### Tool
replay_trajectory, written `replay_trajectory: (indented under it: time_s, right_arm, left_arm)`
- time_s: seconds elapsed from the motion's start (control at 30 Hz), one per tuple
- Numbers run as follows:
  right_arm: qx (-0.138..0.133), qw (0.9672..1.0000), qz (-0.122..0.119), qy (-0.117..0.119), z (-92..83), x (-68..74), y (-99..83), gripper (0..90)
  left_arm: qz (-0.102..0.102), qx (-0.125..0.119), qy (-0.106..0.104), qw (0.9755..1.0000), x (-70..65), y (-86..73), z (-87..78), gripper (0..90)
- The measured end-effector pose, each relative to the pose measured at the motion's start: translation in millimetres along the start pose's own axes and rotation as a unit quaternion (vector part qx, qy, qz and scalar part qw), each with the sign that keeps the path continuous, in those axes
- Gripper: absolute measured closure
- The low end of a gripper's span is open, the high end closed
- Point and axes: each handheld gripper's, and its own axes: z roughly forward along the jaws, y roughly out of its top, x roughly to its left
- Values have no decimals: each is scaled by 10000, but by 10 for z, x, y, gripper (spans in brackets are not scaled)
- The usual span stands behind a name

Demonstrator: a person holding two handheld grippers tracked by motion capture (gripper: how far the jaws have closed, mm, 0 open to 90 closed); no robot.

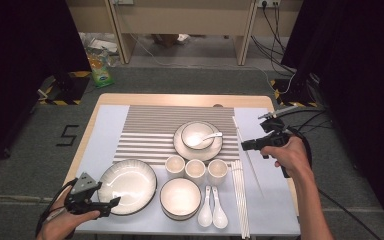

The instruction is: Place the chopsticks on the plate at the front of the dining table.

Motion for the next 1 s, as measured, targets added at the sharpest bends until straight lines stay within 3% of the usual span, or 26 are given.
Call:
replay_trajectory:
  time_s: [0.13,0.23,0.33,0.47,0.77,1.0]
  right_arm:
    - [-85,9998,-142,103,14,97,82,847]
    - [-156,9994,-227,187,28,165,138,846]
    - [-160,9992,-300,226,59,230,184,846]
    - [-275,9985,-338,339,111,288,237,846]
    - [-461,9965,-433,539,245,427,350,846]
    - [-501,9953,-520,653,402,563,456,846]
  left_arm:
    - [65,-166,-75,9998,-33,206,49,168]
    - [-88,-394,-32,9992,-2,344,68,172]
    - [16,-318,41,9995,-21,462,105,172]
    - [23,-307,-154,9994,-53,589,159,172]
    - [113,-271,-389,9988,-169,818,278,175]
    - [168,-264,-426,9986,-226,945,383,185]
